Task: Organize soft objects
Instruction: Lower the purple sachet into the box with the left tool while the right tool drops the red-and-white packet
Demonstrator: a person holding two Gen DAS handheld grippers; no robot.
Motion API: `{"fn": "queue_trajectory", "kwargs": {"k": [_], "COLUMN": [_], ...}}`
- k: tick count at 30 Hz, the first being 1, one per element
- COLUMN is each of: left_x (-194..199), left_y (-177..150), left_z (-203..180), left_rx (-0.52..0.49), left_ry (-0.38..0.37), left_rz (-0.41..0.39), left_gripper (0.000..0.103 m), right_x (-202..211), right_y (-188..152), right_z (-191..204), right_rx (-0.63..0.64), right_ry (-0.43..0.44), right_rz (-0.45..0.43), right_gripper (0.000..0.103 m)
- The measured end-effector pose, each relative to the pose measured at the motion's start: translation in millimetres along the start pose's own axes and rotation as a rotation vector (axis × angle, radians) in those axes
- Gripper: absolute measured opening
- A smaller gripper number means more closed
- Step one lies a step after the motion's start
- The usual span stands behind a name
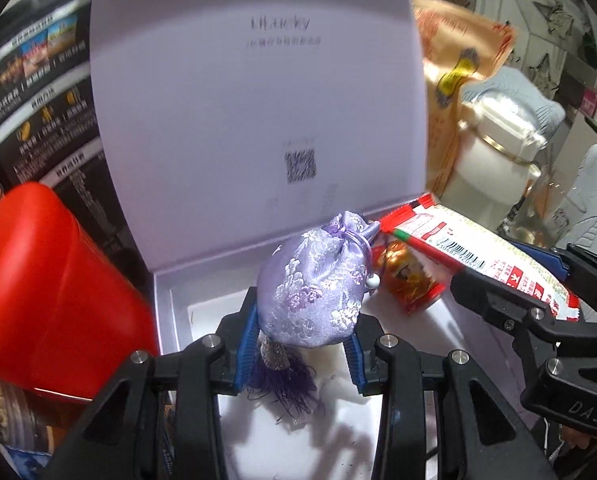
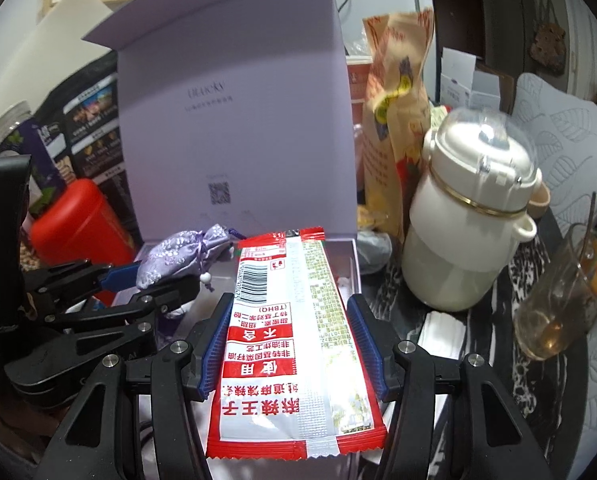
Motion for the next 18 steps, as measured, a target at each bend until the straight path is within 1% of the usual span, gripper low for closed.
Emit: {"fn": "queue_trajectory", "kwargs": {"k": [4,9,14,16,18], "left_x": [-7,-12,-14,-22,-23], "left_y": [-3,-5,-1,4,5], "left_z": [0,4,-1,-11,-13], "left_rx": [0.0,0.004,-0.002,0.0,0.0], "left_ry": [0.001,0.04,0.055,0.065,0.076], "left_rz": [0.021,0.042,0.045,0.053,0.056], "left_gripper": [0.037,0.038,0.039,0.04,0.041], "right_x": [-11,-14,-14,-12,-10], "right_y": [-5,-7,-7,-6,-6], "right_z": [-2,-1,-5,-6,-7], "right_rx": [-0.003,0.005,-0.001,-0.001,-0.002], "right_ry": [-0.002,-0.006,-0.023,-0.031,-0.038], "right_rz": [0.026,0.035,0.043,0.041,0.042], "right_gripper": [0.058,0.058,0.058,0.058,0.058]}}
Point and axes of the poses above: each gripper's, at about its wrist camera, not at the fingertips, and x roughly against the way its jaws point, z to its left, y to its top, the point moved 4 cm from there along -x, roughly the way its jaws point, and after that the axes turned 5 degrees about x, right-handed, at the moved point
